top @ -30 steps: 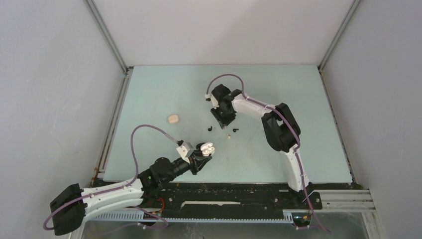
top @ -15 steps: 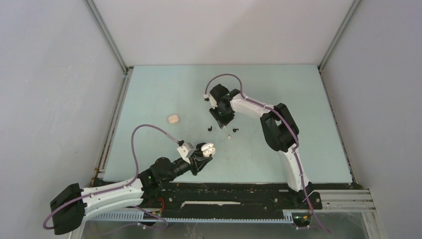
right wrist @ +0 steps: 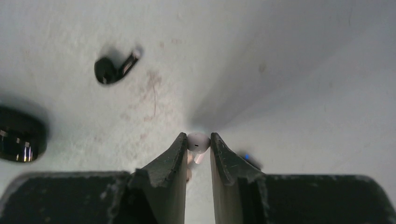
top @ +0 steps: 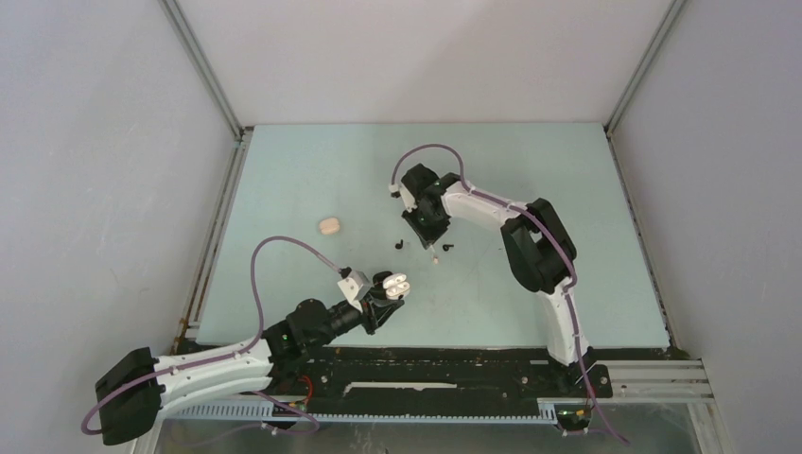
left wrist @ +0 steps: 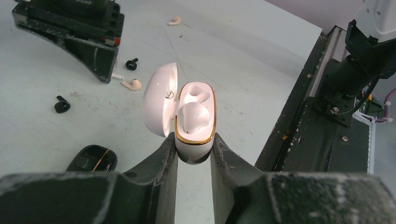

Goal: Insert the wireless bluetooth earbuds into the charging case
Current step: Insert the right earbud into the right side groove of the charging case.

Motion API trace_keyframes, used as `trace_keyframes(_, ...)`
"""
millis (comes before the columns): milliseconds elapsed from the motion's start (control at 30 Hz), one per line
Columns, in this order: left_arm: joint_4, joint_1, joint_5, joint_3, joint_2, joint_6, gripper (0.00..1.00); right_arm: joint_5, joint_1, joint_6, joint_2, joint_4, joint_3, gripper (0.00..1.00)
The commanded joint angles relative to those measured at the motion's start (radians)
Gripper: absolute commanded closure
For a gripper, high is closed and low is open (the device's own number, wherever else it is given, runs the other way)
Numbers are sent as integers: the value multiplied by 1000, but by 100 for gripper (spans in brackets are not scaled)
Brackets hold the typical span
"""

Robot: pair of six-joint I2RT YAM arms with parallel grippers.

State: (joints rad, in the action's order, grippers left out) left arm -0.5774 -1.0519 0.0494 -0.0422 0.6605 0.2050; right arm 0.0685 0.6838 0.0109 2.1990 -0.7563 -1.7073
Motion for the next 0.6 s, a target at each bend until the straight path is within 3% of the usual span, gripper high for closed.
trace_keyframes(0,-27,-7,20,-61,4,9,100,-7,-20,30,-209,13,60,89)
trace_keyframes(267,-111,-7,24,-102,104,-4,100,167,-93,93,-514,75,206,100)
trace_keyframes(567,-319,-7,4,-172,298,0,100,373,-177,89,-795,301,345,100)
